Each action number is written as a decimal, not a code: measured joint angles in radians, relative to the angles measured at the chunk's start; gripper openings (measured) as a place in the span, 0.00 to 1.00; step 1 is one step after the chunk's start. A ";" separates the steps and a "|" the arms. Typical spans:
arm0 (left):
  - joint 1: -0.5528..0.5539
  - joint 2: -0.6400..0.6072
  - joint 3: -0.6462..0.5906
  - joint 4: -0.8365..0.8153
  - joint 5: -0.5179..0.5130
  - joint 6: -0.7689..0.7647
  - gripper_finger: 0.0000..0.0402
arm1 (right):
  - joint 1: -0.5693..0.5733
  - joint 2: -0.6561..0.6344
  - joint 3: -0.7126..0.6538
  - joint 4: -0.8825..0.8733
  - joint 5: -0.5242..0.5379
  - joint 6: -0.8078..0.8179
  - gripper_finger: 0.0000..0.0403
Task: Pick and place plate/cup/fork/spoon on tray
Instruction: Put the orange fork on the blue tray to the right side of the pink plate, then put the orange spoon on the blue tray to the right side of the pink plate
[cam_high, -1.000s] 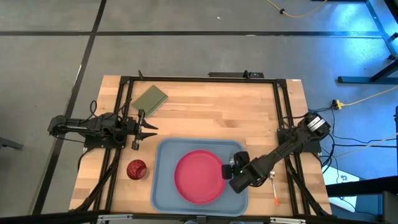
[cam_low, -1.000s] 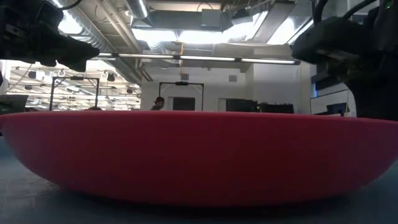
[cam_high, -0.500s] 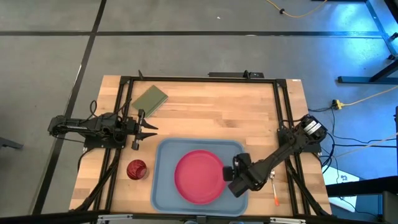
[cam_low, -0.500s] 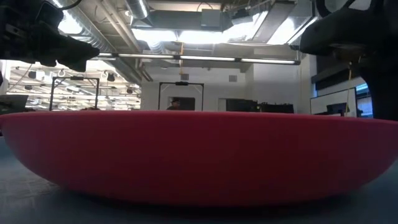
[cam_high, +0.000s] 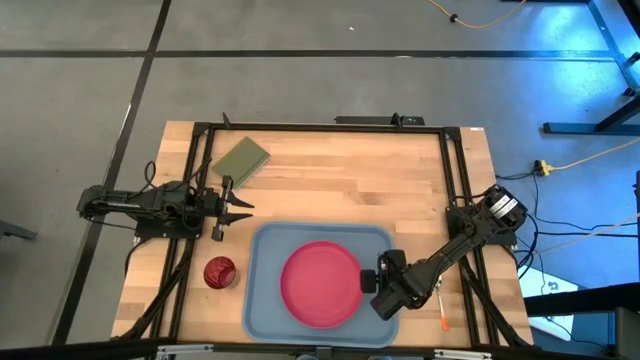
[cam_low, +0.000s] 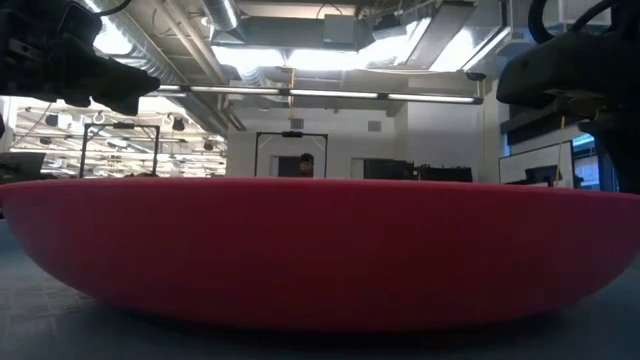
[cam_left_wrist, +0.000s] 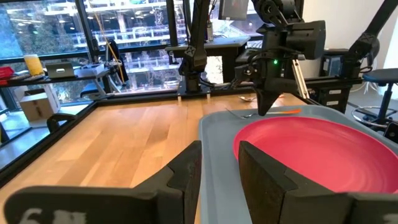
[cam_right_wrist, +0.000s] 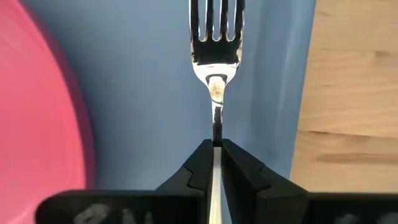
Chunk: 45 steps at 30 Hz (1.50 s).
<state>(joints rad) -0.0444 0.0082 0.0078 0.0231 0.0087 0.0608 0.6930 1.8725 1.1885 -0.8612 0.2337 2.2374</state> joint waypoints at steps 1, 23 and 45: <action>0.000 0.000 0.000 0.000 0.000 0.000 0.25 | 0.000 0.000 0.000 0.000 0.000 -0.013 0.09; 0.000 0.000 0.000 0.000 0.000 0.000 0.25 | 0.000 0.000 0.000 -0.003 0.016 -0.044 0.20; 0.000 0.000 0.000 0.000 0.000 0.000 0.25 | 0.169 -0.051 0.115 -0.440 -0.201 0.132 0.21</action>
<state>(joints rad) -0.0444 0.0078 0.0078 0.0231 0.0087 0.0608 0.8620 1.8210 1.3033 -1.3009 0.0324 2.3690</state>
